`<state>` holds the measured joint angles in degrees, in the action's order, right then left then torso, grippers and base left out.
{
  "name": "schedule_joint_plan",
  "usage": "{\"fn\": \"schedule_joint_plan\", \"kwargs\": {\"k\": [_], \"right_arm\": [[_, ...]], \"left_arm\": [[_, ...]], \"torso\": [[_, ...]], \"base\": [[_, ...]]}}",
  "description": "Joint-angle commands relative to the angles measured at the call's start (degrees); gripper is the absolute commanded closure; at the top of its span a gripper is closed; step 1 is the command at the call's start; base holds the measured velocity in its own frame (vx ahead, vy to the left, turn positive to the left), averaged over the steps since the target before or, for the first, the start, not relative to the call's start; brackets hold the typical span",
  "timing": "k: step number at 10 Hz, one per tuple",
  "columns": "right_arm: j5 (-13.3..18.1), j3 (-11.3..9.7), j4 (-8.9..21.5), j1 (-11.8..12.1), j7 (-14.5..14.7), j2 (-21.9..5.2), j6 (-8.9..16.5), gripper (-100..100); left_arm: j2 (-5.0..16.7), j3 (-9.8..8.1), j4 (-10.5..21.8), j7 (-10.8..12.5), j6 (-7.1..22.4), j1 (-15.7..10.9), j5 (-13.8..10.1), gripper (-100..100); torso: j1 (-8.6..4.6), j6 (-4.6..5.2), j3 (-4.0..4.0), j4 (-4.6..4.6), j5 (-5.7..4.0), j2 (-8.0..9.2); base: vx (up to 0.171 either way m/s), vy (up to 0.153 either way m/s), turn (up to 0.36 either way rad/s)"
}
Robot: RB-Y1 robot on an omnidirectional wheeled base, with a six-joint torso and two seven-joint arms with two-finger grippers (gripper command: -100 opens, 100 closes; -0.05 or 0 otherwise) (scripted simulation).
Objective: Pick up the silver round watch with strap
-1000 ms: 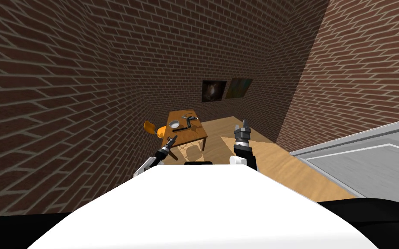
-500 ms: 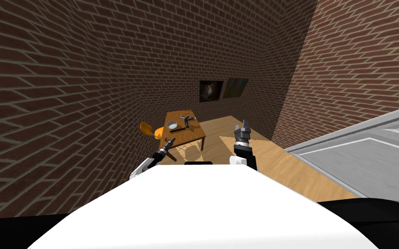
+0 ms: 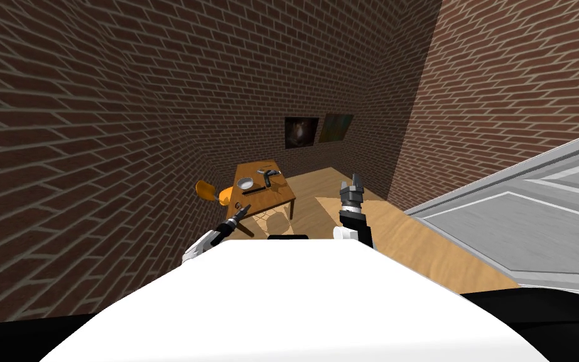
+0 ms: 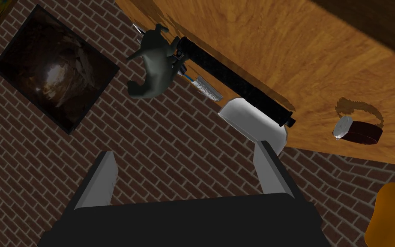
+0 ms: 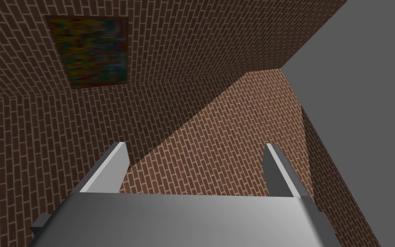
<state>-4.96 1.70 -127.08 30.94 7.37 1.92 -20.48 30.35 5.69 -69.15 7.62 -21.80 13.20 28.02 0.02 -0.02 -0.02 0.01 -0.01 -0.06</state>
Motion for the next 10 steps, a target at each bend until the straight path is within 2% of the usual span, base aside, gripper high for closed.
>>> {"fn": "schedule_joint_plan", "kwargs": {"k": [1,2,3,4,6,7,10], "right_arm": [[0.0,0.0,0.0,0.0,0.0,0.0,0.0,0],[0.0,0.0,0.0,0.0,0.0,0.0,0.0,0],[0.0,0.0,0.0,0.0,0.0,0.0,0.0,0],[0.0,0.0,0.0,0.0,0.0,0.0,0.0,0],[0.0,0.0,0.0,0.0,0.0,0.0,0.0,0],[0.0,0.0,0.0,0.0,0.0,0.0,0.0,0],[0.0,0.0,0.0,0.0,0.0,0.0,0.0,0]], "left_arm": [[0.8,0.13,2.1,0.6,0.7,-0.2,0.8,-100],[1.8,-0.03,3.9,1.2,1.0,-1.1,2.3,-100],[1.8,-0.03,5.5,1.2,1.0,-1.1,2.3,-100],[2.8,-0.22,8.0,1.8,1.3,-2.0,3.8,-100],[2.8,-0.22,9.0,1.8,1.3,-2.0,3.8,-100],[3.6,-0.42,11.1,2.4,1.5,-2.9,5.2,-100],[4.5,-0.65,15.5,2.9,1.7,-3.8,6.7,-100]], "torso": [[0.0,0.0,0.0,0.0,0.0,0.0],[0.01,-0.04,0.01,0.0,-0.01,0.02],[-0.01,-0.01,0.0,0.0,0.0,0.01],[0.01,-0.03,0.0,-0.01,0.0,0.0],[0.02,-0.04,-0.01,-0.01,0.0,-0.01],[0.03,-0.04,0.01,0.0,0.01,0.03],[0.03,-0.02,-0.02,-0.01,0.0,-0.03]], "base": [[0.017,-0.011,-0.059],[0.018,-0.016,-0.091],[0.021,-0.008,-0.055],[0.029,-0.008,-0.113],[0.019,-0.002,-0.015],[0.018,-0.004,-0.09],[0.027,-0.001,-0.063]]}}
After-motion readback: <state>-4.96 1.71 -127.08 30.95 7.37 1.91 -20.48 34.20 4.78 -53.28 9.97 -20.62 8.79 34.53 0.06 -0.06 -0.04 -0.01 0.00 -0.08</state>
